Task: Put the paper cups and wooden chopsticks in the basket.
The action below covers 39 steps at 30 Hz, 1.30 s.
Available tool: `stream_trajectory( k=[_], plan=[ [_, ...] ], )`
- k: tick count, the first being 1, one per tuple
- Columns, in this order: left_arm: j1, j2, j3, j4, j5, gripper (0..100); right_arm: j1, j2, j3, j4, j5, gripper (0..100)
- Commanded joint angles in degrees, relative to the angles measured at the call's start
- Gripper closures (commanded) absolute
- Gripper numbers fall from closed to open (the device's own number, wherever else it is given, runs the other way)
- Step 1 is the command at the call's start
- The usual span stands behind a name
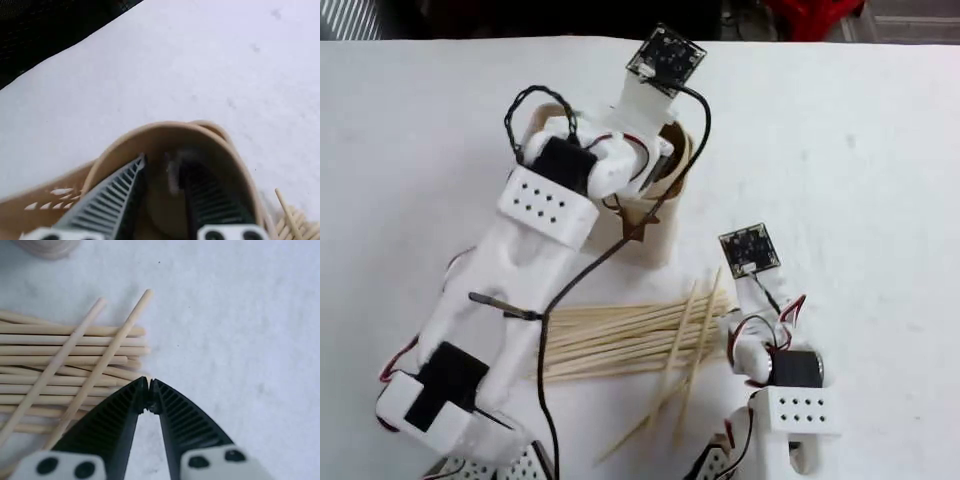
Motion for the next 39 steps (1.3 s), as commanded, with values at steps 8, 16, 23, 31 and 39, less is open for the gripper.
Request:
stream_trajectory(
  k=[8, 16, 23, 31, 39],
  plan=[
    [-3.8, -8.9, -33.5, 18.4, -0.4, 88, -0.2, -0.5, -0.4, 0.3, 2.7, 98.1],
    [-28.5, -9.0, -34.3, 38.2, 0.2, 87, -0.1, -0.9, -1.8, 2.9, 14.3, 98.1],
    [-39.6, -6.0, 5.7, 23.5, 6.9, 87, -2.1, -0.3, -9.4, 6.5, 20.9, 98.1],
    [-38.6, -6.0, 36.4, -12.2, 11.0, 87, -8.4, 12.9, -30.5, 20.4, 7.0, 88.2],
    [-38.7, -5.6, 40.3, -15.4, 10.7, 87, -21.3, 34.6, -30.0, 5.8, -11.5, 83.7]
  ],
)
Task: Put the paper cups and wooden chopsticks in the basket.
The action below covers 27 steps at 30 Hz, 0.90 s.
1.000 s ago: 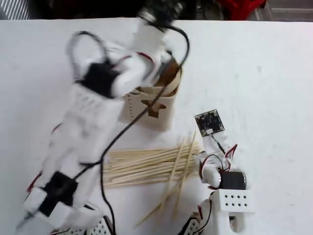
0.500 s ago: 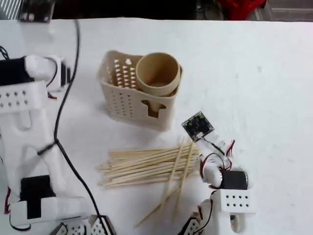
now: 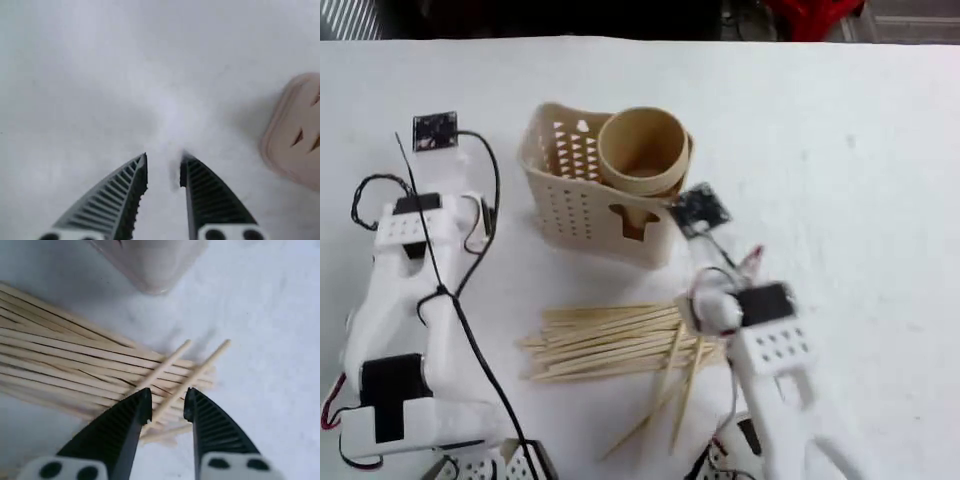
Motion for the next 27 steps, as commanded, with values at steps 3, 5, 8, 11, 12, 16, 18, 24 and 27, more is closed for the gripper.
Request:
stream_trajectory(
  k=[3, 5, 8, 11, 12, 16, 18, 24, 27],
  plan=[
    [0.0, -0.4, 0.4, -1.9, 0.5, 87, -1.5, 8.7, -1.1, -6.2, -4.9, 77.2],
    [0.0, -0.4, 0.6, -2.6, 0.5, 87, 0.3, 9.5, -0.1, -6.5, -5.5, 77.2],
    [0.1, -0.4, 1.5, -4.4, 0.5, 87, 3.3, 9.7, 2.2, -8.7, -5.9, 79.8],
    [0.2, -0.4, 1.7, -4.7, 0.5, 87, 4.8, 10.2, 5.6, -12.5, -5.9, 82.2],
    [0.3, -0.4, 1.7, -4.7, 0.5, 87, 4.8, 10.2, 6.8, -14.0, -5.9, 82.8],
    [0.3, -0.4, 1.8, -4.7, 0.5, 87, 2.1, 10.2, 8.8, -16.0, -5.6, 83.4],
    [0.3, -0.4, 1.8, -4.7, 0.5, 87, 1.5, 10.2, 8.9, -16.0, -5.6, 83.4],
    [0.3, -0.4, 1.8, -4.7, 0.5, 87, 1.6, 10.2, 9.6, -16.0, -5.5, 85.4],
    [0.3, -0.4, 1.8, -4.7, 0.5, 87, 3.6, 10.2, 9.9, -16.2, -5.5, 93.9]
  ],
)
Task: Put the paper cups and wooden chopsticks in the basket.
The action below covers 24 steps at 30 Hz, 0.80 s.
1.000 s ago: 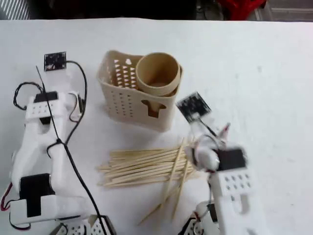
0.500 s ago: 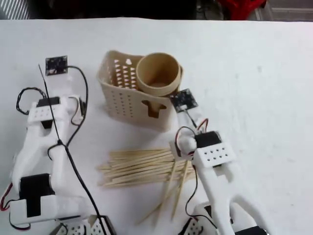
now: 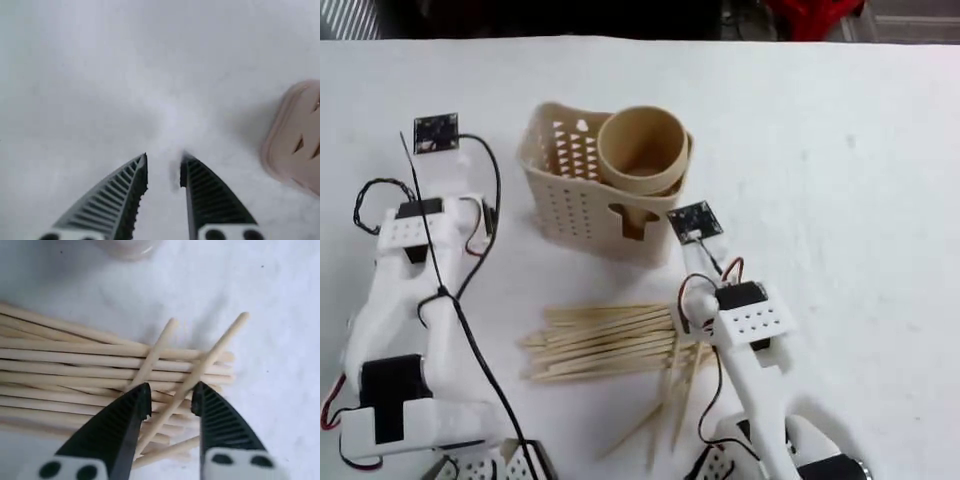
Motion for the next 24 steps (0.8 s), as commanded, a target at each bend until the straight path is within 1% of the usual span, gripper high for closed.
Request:
stream_trajectory(
  k=[1, 3, 9, 12, 14, 18, 21, 24],
  plan=[
    [0.3, -0.4, -0.1, -0.9, 0.5, 87, 2.0, -0.5, 0.0, -1.1, -0.1, 96.4],
    [0.3, -0.4, -0.1, -0.9, 0.5, 87, 3.1, -0.5, 0.1, -1.1, -0.1, 98.3],
    [0.4, -0.4, -0.1, -0.9, 0.5, 87, 7.7, -1.1, -0.4, -0.8, -0.1, 98.2],
    [0.4, -0.4, -0.1, -0.9, 0.5, 87, 8.4, -1.2, -3.2, -0.4, -0.1, 98.2],
    [0.4, -0.4, -0.1, -0.9, 0.5, 87, 9.0, -2.2, -6.1, 1.8, -0.1, 98.2],
    [0.4, -0.4, -0.1, -0.9, 0.5, 87, 11.5, -8.8, -12.2, 8.0, -0.6, 98.2],
    [0.5, -0.4, -0.1, -0.9, 0.5, 87, 13.6, -16.2, -15.5, 10.2, -0.6, 98.2],
    [0.5, -0.4, -0.1, -0.9, 0.5, 87, 13.5, -23.2, -16.7, 11.6, -0.7, 98.2]
  ],
)
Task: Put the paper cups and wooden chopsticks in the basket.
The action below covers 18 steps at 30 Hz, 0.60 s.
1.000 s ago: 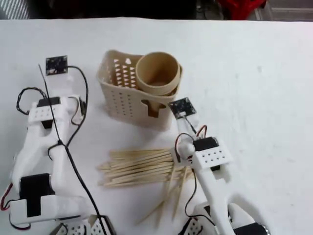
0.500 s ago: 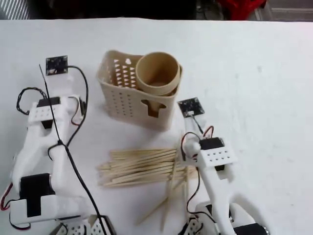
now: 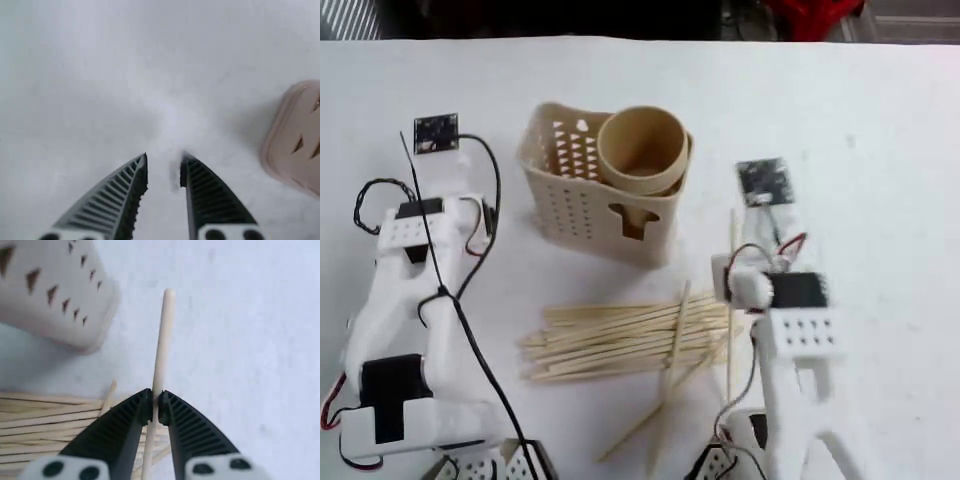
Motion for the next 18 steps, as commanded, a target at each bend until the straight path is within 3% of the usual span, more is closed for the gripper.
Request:
stream_trajectory(
  k=[1, 6, 11, 18],
  plan=[
    [0.5, -0.4, -0.1, -0.9, 0.5, 87, 0.6, -9.0, -3.9, 1.1, -0.6, 98.2],
    [1.6, -0.3, 0.0, -0.9, 0.5, 87, 0.6, -17.2, -14.1, -2.7, -1.8, 98.3],
    [1.7, -0.3, 0.1, -0.9, 0.5, 87, 0.3, -13.3, -34.6, -2.6, -2.2, 98.3],
    [1.4, -0.3, 0.1, -0.9, 0.4, 87, -13.3, 9.2, -59.2, -5.1, -2.2, 98.3]
  ],
)
